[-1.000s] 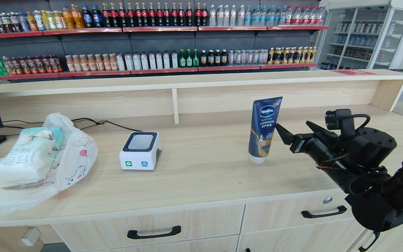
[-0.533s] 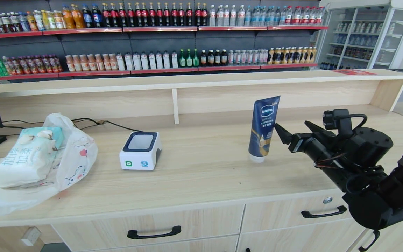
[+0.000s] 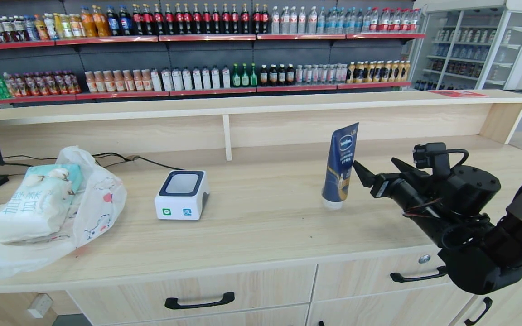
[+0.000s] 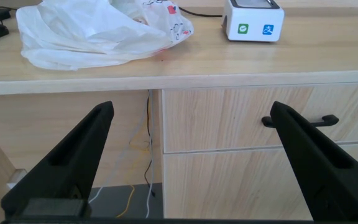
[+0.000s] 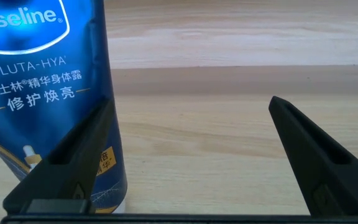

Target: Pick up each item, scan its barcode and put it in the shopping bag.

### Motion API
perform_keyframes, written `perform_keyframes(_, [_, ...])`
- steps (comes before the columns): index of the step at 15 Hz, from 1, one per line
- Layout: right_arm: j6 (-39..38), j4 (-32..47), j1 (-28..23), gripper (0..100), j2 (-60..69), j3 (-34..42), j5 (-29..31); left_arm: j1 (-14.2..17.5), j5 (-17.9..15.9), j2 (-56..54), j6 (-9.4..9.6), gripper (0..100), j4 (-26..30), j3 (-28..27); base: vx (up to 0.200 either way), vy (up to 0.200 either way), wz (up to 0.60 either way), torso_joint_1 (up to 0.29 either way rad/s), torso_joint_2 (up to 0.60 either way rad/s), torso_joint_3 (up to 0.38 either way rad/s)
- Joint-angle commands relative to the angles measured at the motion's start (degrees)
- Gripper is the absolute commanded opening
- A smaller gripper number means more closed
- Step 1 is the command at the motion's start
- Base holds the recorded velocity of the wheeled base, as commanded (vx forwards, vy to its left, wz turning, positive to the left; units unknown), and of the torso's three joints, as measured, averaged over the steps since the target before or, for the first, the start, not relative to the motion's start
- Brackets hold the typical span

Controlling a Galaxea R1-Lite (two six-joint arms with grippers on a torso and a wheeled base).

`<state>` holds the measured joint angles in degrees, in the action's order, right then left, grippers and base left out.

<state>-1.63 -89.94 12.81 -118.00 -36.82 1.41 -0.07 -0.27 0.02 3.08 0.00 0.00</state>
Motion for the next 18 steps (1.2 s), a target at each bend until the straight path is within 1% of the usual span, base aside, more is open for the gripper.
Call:
perform_keyframes(1, [-0.12,-0.06,0.02,100,-0.47,-0.27,-0.01,-0.01,0.00,-0.02,-0.01,100,0.00,0.00,0.000,0.000,0.00,0.000,0.00,0.000])
perform_keyframes(18, [-0.30,-0.06,0.02,100,-3.46,-2.65,-0.18,-0.01,-0.08,-0.02,-0.01,100,0.00,0.00,0.000,0.000,0.00,0.000,0.00,0.000])
